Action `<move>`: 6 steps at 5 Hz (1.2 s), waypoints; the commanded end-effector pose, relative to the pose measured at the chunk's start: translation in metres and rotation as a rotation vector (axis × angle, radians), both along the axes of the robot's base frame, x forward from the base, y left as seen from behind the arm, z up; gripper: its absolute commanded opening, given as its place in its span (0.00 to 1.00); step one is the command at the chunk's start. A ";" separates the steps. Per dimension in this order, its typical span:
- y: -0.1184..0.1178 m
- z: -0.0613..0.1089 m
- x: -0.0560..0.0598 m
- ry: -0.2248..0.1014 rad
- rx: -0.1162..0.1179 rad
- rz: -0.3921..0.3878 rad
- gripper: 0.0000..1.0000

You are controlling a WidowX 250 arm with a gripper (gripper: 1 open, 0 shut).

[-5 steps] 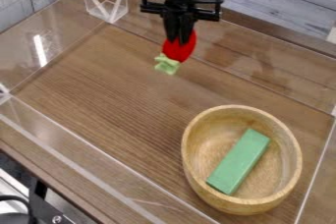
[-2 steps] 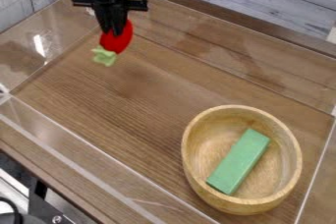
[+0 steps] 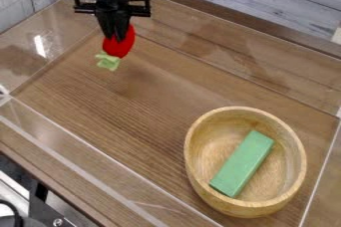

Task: Move the red object to the left side of the table

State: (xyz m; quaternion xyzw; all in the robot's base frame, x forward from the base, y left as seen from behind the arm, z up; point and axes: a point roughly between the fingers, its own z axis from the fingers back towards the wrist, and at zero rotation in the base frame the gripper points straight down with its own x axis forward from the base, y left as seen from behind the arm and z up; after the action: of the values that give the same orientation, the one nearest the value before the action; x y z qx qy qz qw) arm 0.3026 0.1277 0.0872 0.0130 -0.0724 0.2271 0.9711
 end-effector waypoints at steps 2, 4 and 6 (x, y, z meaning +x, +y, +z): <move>-0.003 0.001 0.027 -0.041 0.013 0.050 0.00; 0.010 0.010 0.039 -0.038 -0.014 0.003 0.00; 0.013 0.002 0.054 -0.025 -0.033 -0.068 0.00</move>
State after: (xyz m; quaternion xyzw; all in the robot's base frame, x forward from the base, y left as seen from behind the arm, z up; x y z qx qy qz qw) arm 0.3465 0.1365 0.0675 -0.0153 -0.0464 0.1974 0.9791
